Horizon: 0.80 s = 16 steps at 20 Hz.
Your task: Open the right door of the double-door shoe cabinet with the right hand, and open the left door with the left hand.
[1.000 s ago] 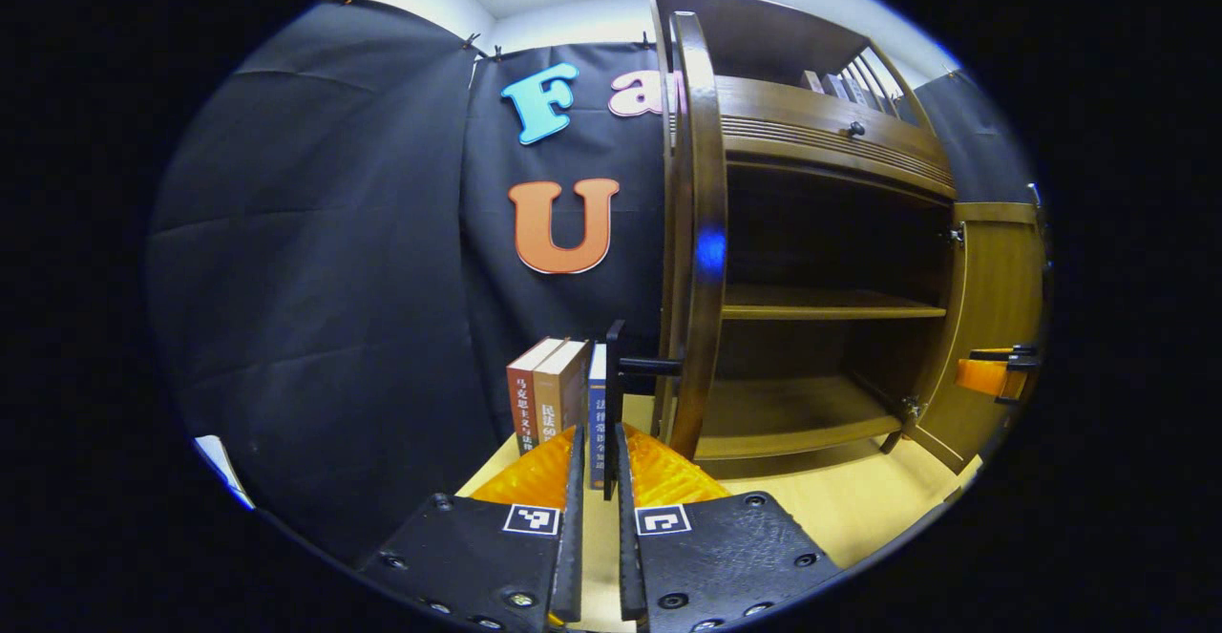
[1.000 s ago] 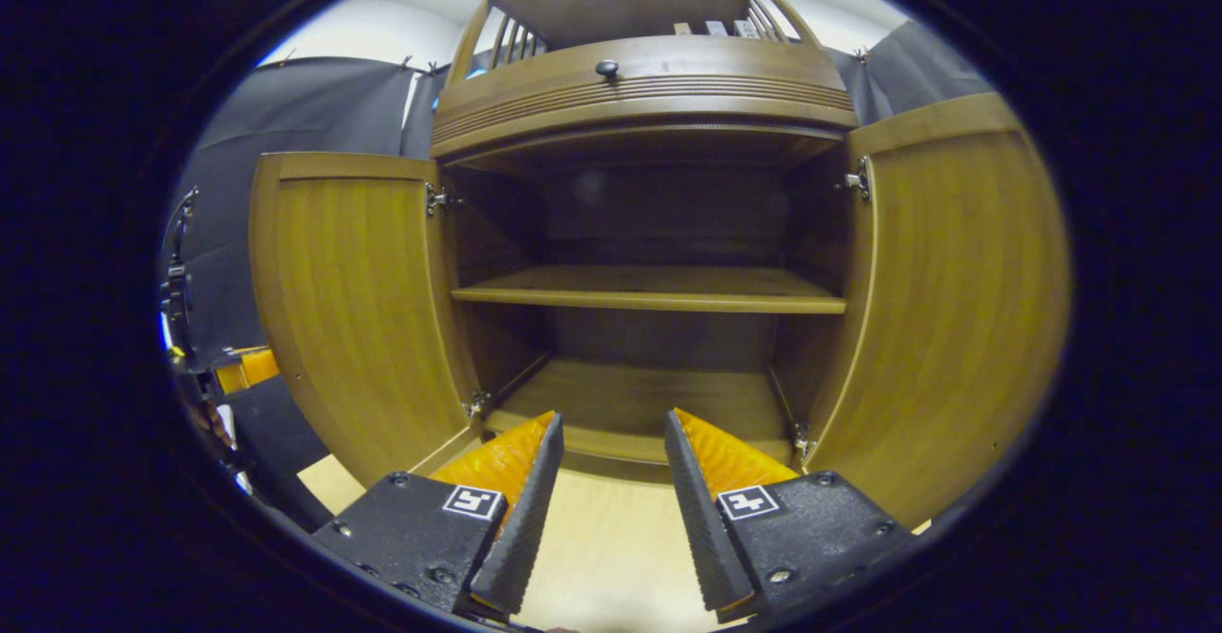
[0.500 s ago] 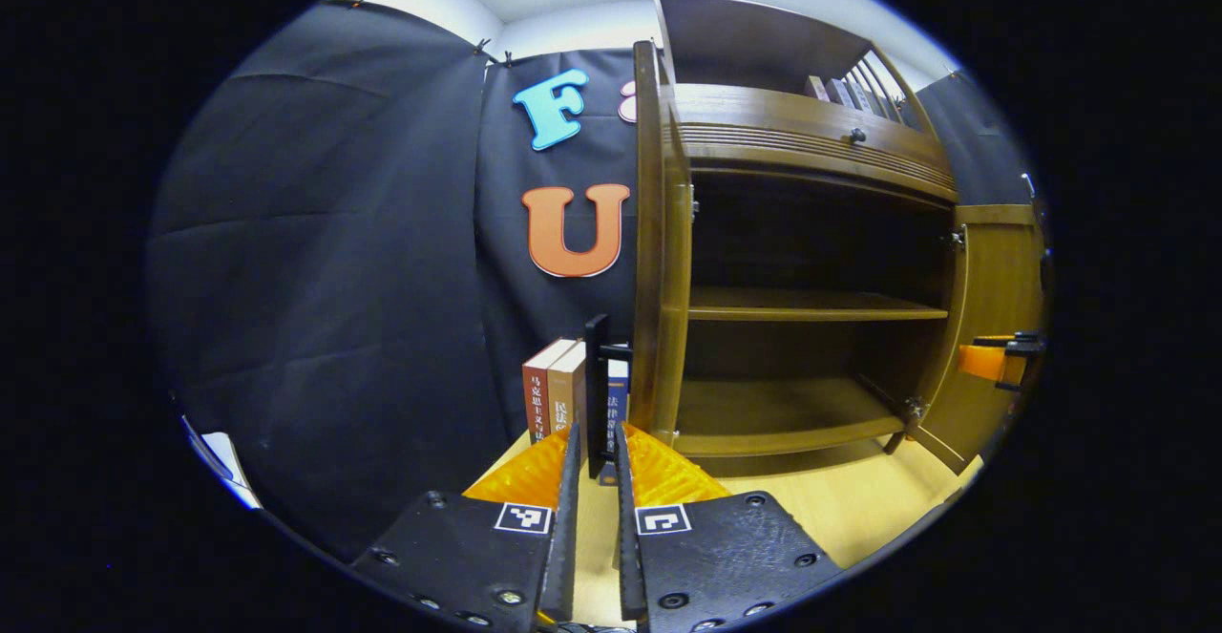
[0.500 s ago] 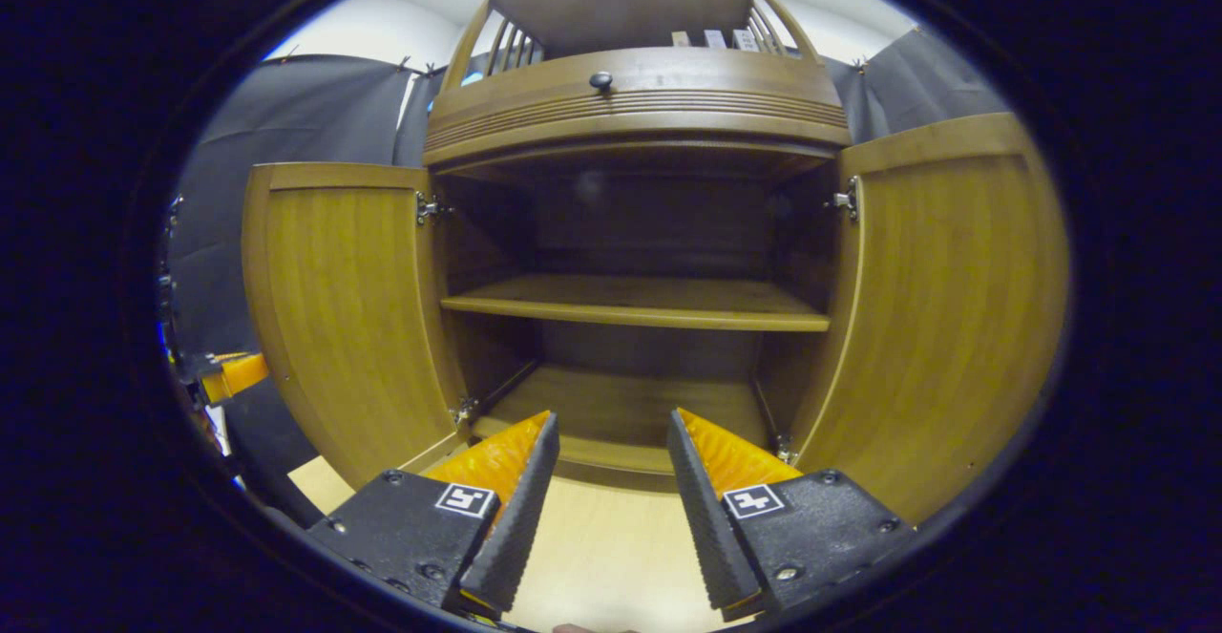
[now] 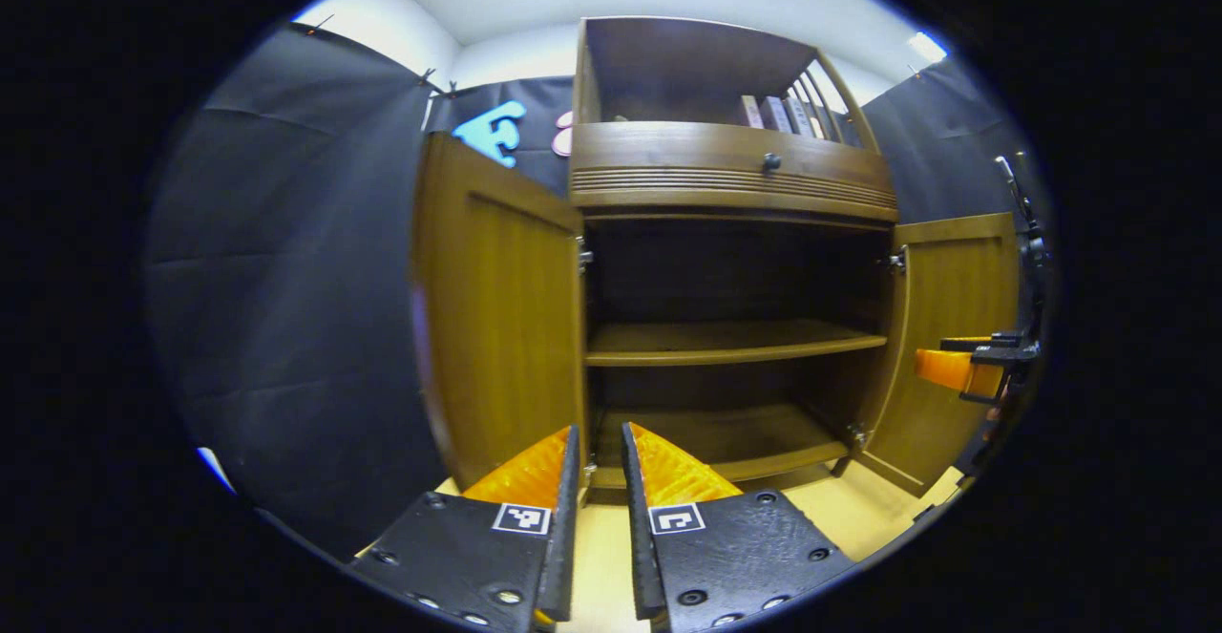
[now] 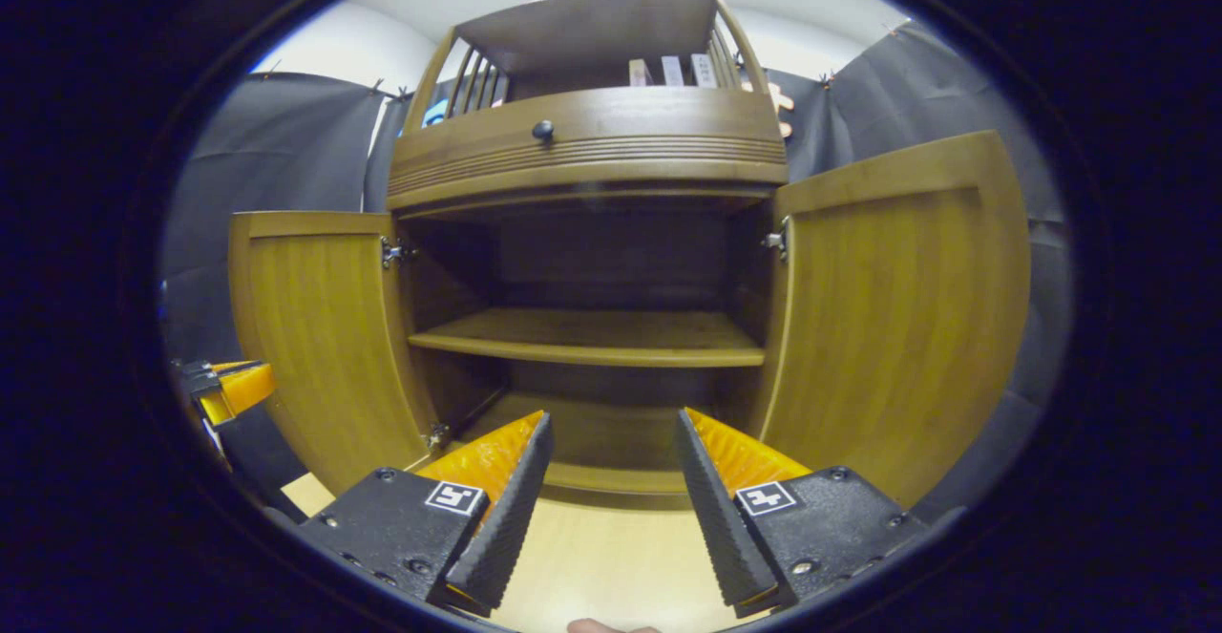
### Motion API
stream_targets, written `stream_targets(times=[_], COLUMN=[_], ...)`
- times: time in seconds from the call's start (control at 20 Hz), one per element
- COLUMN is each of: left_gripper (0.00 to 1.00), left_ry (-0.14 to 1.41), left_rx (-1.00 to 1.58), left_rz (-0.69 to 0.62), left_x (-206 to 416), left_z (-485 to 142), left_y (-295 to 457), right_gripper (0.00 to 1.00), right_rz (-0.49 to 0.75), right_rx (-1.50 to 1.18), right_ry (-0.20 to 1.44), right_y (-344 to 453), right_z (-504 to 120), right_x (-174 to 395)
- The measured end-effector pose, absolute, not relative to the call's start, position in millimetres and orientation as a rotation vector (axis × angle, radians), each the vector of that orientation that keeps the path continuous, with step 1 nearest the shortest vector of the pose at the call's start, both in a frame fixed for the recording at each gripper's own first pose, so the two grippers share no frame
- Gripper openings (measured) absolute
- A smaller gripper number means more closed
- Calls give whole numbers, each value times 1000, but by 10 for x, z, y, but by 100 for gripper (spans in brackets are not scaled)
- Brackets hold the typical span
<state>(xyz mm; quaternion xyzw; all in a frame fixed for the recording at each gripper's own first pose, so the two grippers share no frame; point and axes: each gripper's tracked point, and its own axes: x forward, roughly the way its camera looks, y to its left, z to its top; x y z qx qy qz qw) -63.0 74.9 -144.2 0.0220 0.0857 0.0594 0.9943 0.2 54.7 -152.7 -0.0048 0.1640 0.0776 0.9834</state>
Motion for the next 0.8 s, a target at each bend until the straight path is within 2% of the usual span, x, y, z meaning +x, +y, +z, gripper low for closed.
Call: stream_targets(times=[0.1,0.2,0.25,0.3,0.35,0.45,0.5,0.6,0.65,0.7,0.8], left_gripper=[48,51,44,56,48,63,82,91,89,96,98], left_ry=[148,125,116,107,97,76,68,56,51,46,23], left_rx=[56,65,65,66,65,72,72,58,48,40,38], left_rz=[72,30,11,-6,-22,-40,-48,-58,-62,-64,-68], left_x=[-516,-395,-343,-300,-262,-189,-161,-69,-45,-33,-8], left_z=[-1306,-1180,-1118,-1060,-996,-869,-813,-701,-652,-592,-462], left_y=[539,334,243,167,87,-13,-45,-120,-151,-167,-193], right_gripper=[84,87,86,87,89,89,87,89,92,91,95], right_rz=[138,117,109,105,102,94,88,88,93,89,91], right_rx=[-18,-25,-31,-36,-41,-49,-53,-65,-69,-79,-100], right_ry=[309,283,273,264,254,230,220,204,187,175,150], right_y=[437,324,271,231,212,159,140,110,122,112,117], right_z=[-1415,-1282,-1223,-1157,-1102,-951,-895,-775,-714,-648,-542], right_x=[-13,-27,-20,-13,-11,16,33,57,81,98,126])
